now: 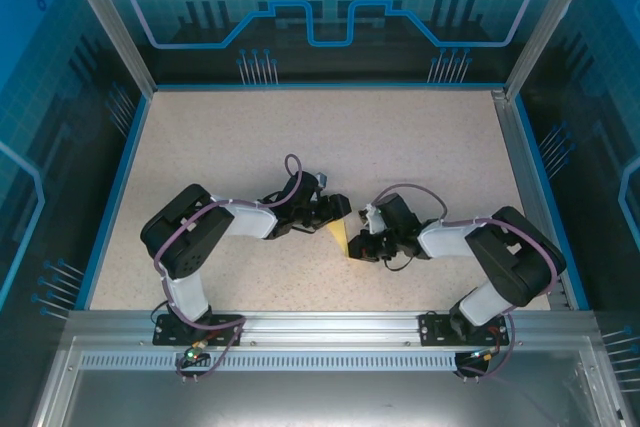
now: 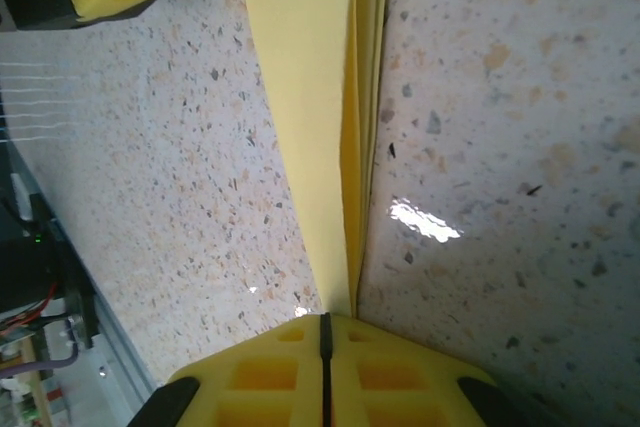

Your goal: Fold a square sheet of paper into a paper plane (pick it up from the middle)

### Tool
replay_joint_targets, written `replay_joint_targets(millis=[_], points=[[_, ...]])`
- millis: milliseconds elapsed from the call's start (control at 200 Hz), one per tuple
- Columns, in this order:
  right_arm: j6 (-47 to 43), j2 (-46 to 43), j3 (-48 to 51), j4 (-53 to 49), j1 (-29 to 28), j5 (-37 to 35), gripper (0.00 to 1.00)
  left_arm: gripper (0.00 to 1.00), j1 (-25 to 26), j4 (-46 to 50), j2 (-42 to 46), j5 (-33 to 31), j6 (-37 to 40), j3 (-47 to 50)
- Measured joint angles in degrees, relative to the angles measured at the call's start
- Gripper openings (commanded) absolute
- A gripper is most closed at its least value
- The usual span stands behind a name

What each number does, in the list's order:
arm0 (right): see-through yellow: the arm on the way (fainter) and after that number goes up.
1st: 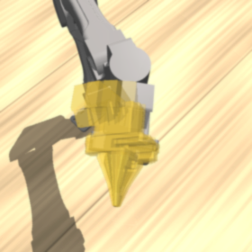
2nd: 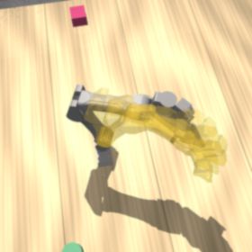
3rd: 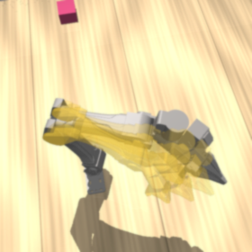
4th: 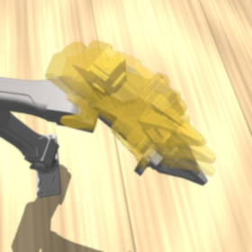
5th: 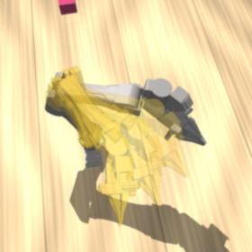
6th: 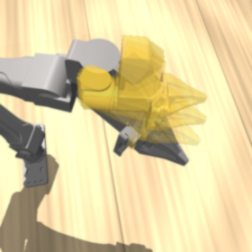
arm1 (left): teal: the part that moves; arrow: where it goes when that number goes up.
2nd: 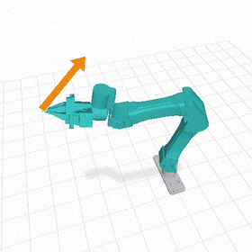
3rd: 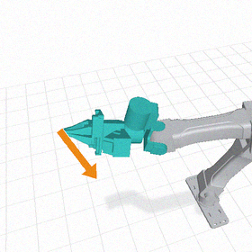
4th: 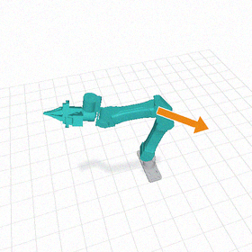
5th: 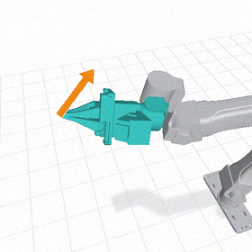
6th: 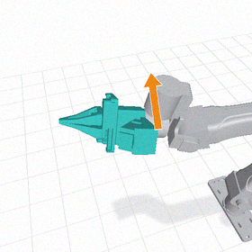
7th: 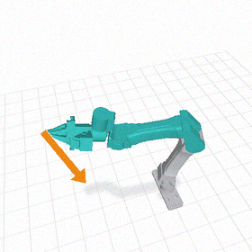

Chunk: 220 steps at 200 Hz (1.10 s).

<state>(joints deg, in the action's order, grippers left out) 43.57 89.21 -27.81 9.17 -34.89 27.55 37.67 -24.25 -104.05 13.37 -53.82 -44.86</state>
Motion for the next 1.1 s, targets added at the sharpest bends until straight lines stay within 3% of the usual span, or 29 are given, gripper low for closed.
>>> replay_joint_targets(millis=[365, 835, 970, 1100], points=[[-1.2, -1.79, -1.25, -4.68, -2.25, -4.61, 0.06, 0.61, 0.0, 0.17, 0.0, 0.04, -0.02, -0.02], [-0.5, -10.82, 1.46, -13.88, -2.86, -5.77, 0.09, 0.61, 0.04, 0.33, 0.0, 0.46, -0.02, -0.04], [1.46, -14.32, 0.35, -12.85, -2.95, -6.86, 0.11, 0.61, 0.04, 0.28, 0.0, 0.46, -0.02, -0.04], [4.81, -12.22, -1.84, -6.95, -2.95, -8.11, 0.11, 0.61, 0.04, 0.24, 0.0, 0.52, -0.04, -0.04]])
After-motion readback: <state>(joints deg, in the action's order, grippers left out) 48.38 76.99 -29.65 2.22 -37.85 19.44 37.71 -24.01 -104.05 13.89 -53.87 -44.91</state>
